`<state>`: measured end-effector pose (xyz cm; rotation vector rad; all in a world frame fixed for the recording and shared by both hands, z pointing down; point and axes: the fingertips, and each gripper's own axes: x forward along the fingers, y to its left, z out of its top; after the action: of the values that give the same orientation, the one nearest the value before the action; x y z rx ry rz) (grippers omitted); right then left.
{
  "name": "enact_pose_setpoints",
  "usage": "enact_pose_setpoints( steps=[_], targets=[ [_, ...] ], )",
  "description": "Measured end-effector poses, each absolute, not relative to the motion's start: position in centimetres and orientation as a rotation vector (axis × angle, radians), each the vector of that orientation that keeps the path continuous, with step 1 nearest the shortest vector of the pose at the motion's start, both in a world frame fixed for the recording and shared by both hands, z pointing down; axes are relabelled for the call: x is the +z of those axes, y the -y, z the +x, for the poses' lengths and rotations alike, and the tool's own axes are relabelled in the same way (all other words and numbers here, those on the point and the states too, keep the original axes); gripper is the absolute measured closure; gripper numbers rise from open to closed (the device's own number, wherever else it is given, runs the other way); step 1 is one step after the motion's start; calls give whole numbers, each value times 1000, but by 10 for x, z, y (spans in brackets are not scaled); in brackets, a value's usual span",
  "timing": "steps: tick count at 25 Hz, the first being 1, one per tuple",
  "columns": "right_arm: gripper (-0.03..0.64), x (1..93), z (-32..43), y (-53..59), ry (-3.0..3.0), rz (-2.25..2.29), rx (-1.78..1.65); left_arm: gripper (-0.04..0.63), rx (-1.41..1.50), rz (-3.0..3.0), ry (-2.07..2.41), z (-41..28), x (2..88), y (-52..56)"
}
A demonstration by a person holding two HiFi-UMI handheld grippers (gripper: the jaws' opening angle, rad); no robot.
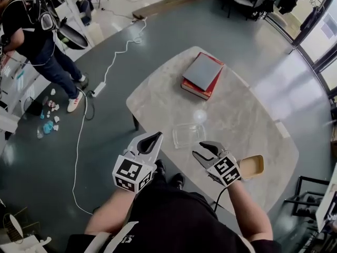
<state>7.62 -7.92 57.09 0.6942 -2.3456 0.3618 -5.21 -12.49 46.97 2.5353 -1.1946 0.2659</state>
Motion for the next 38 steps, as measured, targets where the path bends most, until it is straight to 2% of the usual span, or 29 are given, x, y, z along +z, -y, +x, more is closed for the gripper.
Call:
enact_pose_setpoints(
  steps=[18,38],
  targets=[
    [430,677,59,76,2049,325,195,595,276,2499,1075,-42,513,143],
    [447,748,69,71,1875,162,117,595,316,2437,1011,-50,549,144]
  ],
)
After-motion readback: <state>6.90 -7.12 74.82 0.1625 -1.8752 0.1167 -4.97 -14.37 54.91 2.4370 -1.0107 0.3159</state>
